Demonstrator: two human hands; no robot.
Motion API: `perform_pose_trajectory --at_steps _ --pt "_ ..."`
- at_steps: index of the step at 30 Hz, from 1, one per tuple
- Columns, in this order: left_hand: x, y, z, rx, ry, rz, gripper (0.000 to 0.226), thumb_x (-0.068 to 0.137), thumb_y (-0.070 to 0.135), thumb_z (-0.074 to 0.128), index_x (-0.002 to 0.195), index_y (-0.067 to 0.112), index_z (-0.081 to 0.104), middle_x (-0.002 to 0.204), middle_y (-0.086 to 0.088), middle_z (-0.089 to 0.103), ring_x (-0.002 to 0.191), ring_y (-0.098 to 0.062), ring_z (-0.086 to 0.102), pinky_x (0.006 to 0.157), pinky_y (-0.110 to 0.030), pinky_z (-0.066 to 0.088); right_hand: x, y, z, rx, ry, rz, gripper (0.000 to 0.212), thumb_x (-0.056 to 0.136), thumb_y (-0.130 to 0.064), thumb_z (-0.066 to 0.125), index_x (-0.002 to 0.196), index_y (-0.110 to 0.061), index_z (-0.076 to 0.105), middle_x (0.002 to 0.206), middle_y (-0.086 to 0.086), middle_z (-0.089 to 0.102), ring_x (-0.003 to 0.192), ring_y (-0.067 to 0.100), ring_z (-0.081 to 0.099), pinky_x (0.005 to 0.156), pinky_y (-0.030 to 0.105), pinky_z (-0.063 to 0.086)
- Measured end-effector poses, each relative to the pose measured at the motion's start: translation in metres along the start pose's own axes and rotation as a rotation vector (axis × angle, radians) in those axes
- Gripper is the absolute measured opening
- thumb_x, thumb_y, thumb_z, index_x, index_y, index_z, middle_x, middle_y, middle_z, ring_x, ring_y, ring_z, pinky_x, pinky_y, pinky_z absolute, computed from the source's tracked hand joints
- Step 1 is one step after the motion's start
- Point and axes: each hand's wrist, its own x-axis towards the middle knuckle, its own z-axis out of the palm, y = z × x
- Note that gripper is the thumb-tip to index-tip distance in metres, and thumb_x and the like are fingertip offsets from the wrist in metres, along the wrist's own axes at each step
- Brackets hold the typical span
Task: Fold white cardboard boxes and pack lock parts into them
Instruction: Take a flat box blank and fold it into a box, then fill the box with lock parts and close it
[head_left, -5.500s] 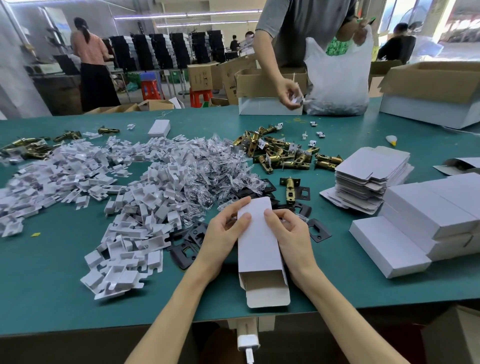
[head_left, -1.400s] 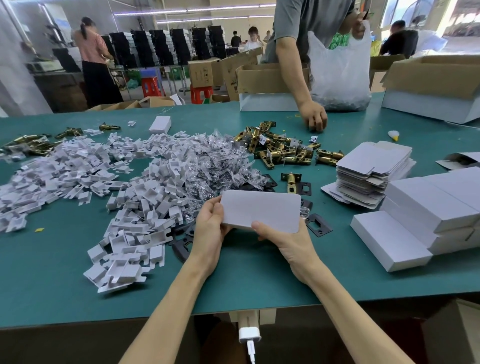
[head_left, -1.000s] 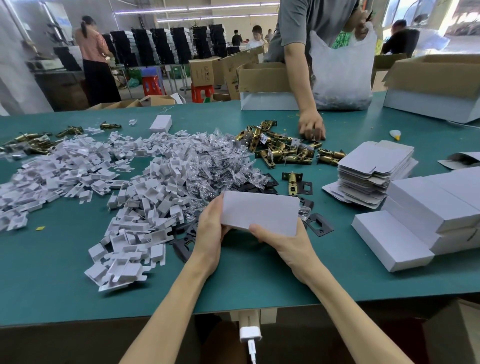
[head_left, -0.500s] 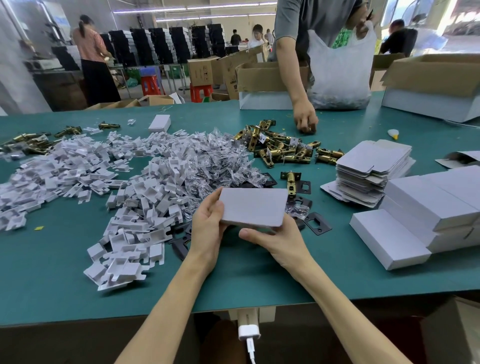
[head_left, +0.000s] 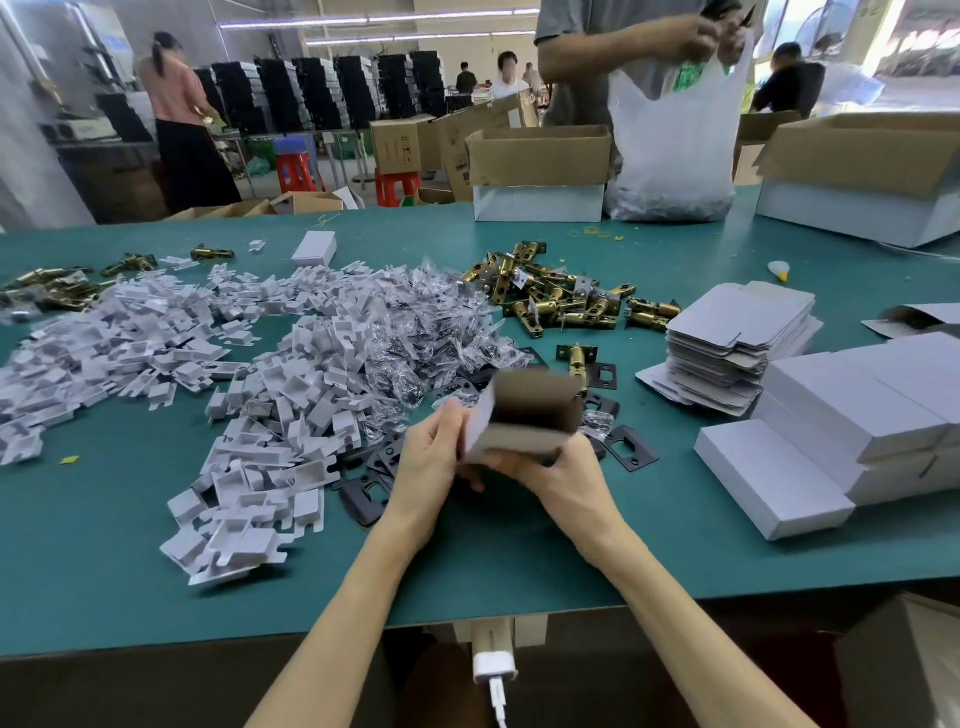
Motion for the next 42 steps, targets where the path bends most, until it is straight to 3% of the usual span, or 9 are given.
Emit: perform_pose_trajectory --at_steps 3,7,12,18,22,26,32,36,42 --pt "-0.001 0.000 0.002 0.026 -0.117 0.065 0.040 0.106 0.038 0.045 0.107 0.011 0.075 0.094 -0.013 0.074 0.084 -0.019 0.068 0.070 -0.034 0.057 -0.001 0.000 0.000 0.083 0.134 0.048 0.036 0.080 -0.024 0.083 0.114 -0.018 0.071 0.104 -0.003 0.077 0.097 0.012 0.072 0.080 0.022 0.056" --pt "-0.003 0.000 0.000 0.047 -0.170 0.125 0.029 0.099 0.037 0.056 0.115 0.021 0.074 0.105 0.014 0.078 0.093 0.004 0.068 0.082 -0.011 0.049 -0.001 -0.001 0.000 0.032 0.163 0.090 0.043 0.080 -0.038 0.080 0.119 -0.022 0.068 0.107 -0.005 0.076 0.101 0.012 0.071 0.085 0.026 0.057" --pt "-0.002 -0.001 -0.004 0.010 -0.151 0.056 0.038 0.096 0.035 0.065 0.126 0.013 0.067 0.122 0.000 0.076 0.116 -0.017 0.070 0.095 -0.028 0.057 -0.002 -0.003 0.003 -0.146 0.065 0.157 0.055 0.080 -0.053 0.076 0.123 -0.019 0.066 0.108 -0.006 0.075 0.099 0.009 0.071 0.085 0.036 0.061" --pt "0.001 -0.002 -0.005 -0.198 -0.025 -0.094 0.042 0.092 0.033 0.065 0.124 0.007 0.063 0.118 -0.011 0.076 0.113 -0.033 0.071 0.087 -0.037 0.062 -0.003 -0.006 0.006 -0.389 0.149 0.056 0.044 0.095 -0.046 0.065 0.130 -0.021 0.057 0.118 -0.010 0.061 0.108 0.001 0.058 0.089 0.015 0.048" --pt "0.004 -0.005 -0.003 -0.176 0.008 -0.090 0.049 0.089 0.034 0.065 0.128 0.004 0.059 0.123 -0.016 0.073 0.116 -0.035 0.069 0.095 -0.044 0.059 0.027 -0.015 -0.002 -0.619 0.162 -0.055 0.031 0.100 -0.032 0.062 0.126 -0.017 0.057 0.117 -0.004 0.052 0.110 0.009 0.053 0.097 0.022 0.045" --pt "0.007 -0.011 -0.004 -0.183 0.017 -0.090 0.049 0.088 0.035 0.067 0.126 0.005 0.060 0.120 -0.013 0.075 0.113 -0.030 0.071 0.097 -0.044 0.059 0.077 -0.019 -0.023 -0.732 0.110 0.115 0.032 0.106 -0.034 0.050 0.126 -0.011 0.058 0.128 0.007 0.050 0.119 0.024 0.053 0.104 0.036 0.043" --pt "0.008 -0.013 -0.002 -0.148 -0.019 -0.071 0.032 0.092 0.031 0.067 0.118 0.012 0.064 0.109 0.001 0.079 0.105 -0.016 0.073 0.089 -0.030 0.060 0.112 0.002 -0.043 -1.291 0.029 0.296 0.044 0.102 -0.041 0.055 0.128 -0.007 0.048 0.134 0.019 0.042 0.125 0.038 0.042 0.100 0.047 0.043" --pt "0.009 -0.013 -0.002 -0.127 -0.035 -0.073 0.032 0.096 0.028 0.067 0.122 0.010 0.063 0.115 -0.003 0.077 0.109 -0.019 0.073 0.094 -0.035 0.059 0.117 0.012 -0.042 -1.339 0.049 0.351 0.045 0.102 -0.042 0.054 0.127 -0.005 0.047 0.131 0.022 0.043 0.122 0.040 0.043 0.098 0.046 0.042" --pt "0.007 -0.012 -0.003 -0.121 -0.050 -0.081 0.035 0.095 0.030 0.067 0.124 0.010 0.063 0.118 -0.004 0.076 0.112 -0.021 0.072 0.096 -0.036 0.059 0.121 0.007 -0.051 -1.347 0.057 0.365 0.027 0.098 -0.013 0.055 0.122 -0.007 0.043 0.123 0.025 0.050 0.112 0.043 0.049 0.085 0.044 0.043"
